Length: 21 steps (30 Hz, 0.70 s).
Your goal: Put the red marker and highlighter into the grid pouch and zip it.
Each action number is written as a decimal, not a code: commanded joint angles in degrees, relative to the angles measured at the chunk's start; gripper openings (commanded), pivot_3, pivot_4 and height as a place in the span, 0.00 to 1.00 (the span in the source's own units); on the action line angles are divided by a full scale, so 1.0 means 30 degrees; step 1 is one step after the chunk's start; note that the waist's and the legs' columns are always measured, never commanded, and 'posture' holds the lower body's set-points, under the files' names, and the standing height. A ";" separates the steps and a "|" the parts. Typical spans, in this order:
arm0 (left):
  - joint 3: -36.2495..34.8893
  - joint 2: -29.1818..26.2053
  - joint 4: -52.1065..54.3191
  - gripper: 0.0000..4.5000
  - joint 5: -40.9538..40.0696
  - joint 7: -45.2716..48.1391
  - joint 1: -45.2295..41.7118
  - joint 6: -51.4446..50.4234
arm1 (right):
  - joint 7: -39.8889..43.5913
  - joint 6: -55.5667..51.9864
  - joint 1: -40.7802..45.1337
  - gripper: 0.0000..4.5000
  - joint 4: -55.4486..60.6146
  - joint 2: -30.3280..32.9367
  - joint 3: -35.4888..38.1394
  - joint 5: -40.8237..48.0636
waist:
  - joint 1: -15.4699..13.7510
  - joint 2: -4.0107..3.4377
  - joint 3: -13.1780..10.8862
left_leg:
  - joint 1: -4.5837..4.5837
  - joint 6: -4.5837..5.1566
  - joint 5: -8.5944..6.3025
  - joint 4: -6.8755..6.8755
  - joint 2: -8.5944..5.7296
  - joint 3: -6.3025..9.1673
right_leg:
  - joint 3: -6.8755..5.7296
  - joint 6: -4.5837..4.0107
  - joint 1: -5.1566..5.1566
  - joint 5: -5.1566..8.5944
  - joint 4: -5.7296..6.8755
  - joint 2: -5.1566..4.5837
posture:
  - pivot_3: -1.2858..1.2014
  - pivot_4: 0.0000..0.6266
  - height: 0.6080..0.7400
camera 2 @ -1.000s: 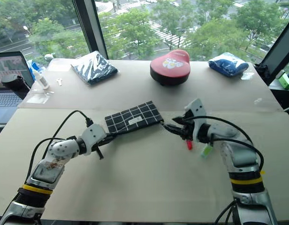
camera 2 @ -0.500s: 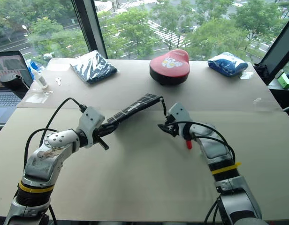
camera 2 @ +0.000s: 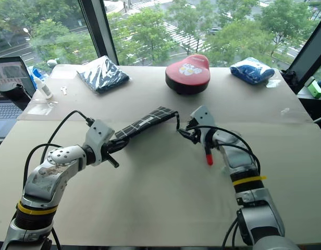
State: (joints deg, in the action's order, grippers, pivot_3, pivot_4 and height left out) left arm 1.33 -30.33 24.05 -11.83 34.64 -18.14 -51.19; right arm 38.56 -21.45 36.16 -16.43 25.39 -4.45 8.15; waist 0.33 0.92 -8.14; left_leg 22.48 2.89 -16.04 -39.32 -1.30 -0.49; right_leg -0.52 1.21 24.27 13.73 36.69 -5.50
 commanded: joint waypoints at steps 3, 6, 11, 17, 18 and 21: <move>-0.0147 0.0102 0.0812 0.00 -0.0717 -0.0279 -0.0345 -0.0196 | 0.0043 -0.0232 0.0445 0.64 0.0341 -0.0630 0.0269 0.0286 | 0.0109 -0.0001 0.0000 | -0.0001 -0.0001 0.0000 0.0006 0.0007 0.0002 | 0.0028 -0.0003 0.0003 -0.0001 0.0004 0.0000 | 0.52 0.24 1.00; -0.0208 0.0004 0.0939 0.00 -0.0950 -0.0388 -0.0317 -0.0293 | -0.0139 -0.0099 0.0654 0.64 -0.0196 -0.1235 0.0184 0.0096 | 0.0175 0.0000 0.0000 | -0.0001 -0.0009 0.0004 0.0024 0.0010 0.0002 | 0.0063 -0.0006 0.0017 -0.0003 0.0012 0.0004 | 0.52 0.24 1.00; -0.0260 -0.0139 0.1250 0.00 -0.1220 -0.0488 -0.0231 -0.0469 | -0.0496 0.0380 0.1302 0.64 -0.1505 -0.2116 0.0192 -0.0176 | 0.0156 -0.0001 0.0000 | -0.0001 -0.0016 0.0009 0.0027 0.0000 0.0003 | 0.0059 -0.0006 0.0020 -0.0004 0.0014 0.0005 | 0.52 0.24 1.00; -0.0318 -0.0325 0.1761 0.00 -0.1676 -0.0668 -0.0052 -0.0743 | -0.0684 0.0859 0.1882 0.64 -0.2541 -0.2246 0.0424 -0.0318 | 0.0122 -0.0002 0.0000 | 0.0001 -0.0088 0.0051 0.0027 -0.0009 0.0003 | 0.0059 -0.0006 0.0019 -0.0004 0.0012 -0.0001 | 0.52 0.24 1.00; -0.0315 -0.0331 0.1802 0.00 -0.1755 -0.0663 -0.0058 -0.0748 | -0.0639 0.0924 0.1923 0.64 -0.2623 -0.2249 0.0401 -0.0327 | 0.0128 -0.0002 -0.0001 | 0.0000 -0.0087 0.0050 0.0027 -0.0010 0.0004 | 0.0058 -0.0006 0.0019 -0.0004 0.0013 -0.0001 | 0.52 0.24 1.00; -0.0295 -0.0330 0.1806 0.00 -0.1846 -0.0684 -0.0057 -0.0719 | -0.0618 0.1120 0.2016 0.64 -0.2806 -0.2344 0.0281 -0.0411 | 0.0143 -0.0002 0.0000 | 0.0000 -0.0085 0.0049 0.0028 -0.0008 0.0003 | 0.0060 -0.0007 0.0020 -0.0004 0.0014 0.0002 | 0.52 0.24 1.00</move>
State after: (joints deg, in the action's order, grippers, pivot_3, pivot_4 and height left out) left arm 1.25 -31.00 26.86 -16.45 32.89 -18.06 -53.63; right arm 36.61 -20.08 40.32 -25.66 18.51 -4.03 6.94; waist 0.76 0.91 -8.14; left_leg 22.48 2.64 -15.89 -39.23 -1.32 -0.48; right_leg -0.34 1.19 24.33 13.72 36.73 -5.49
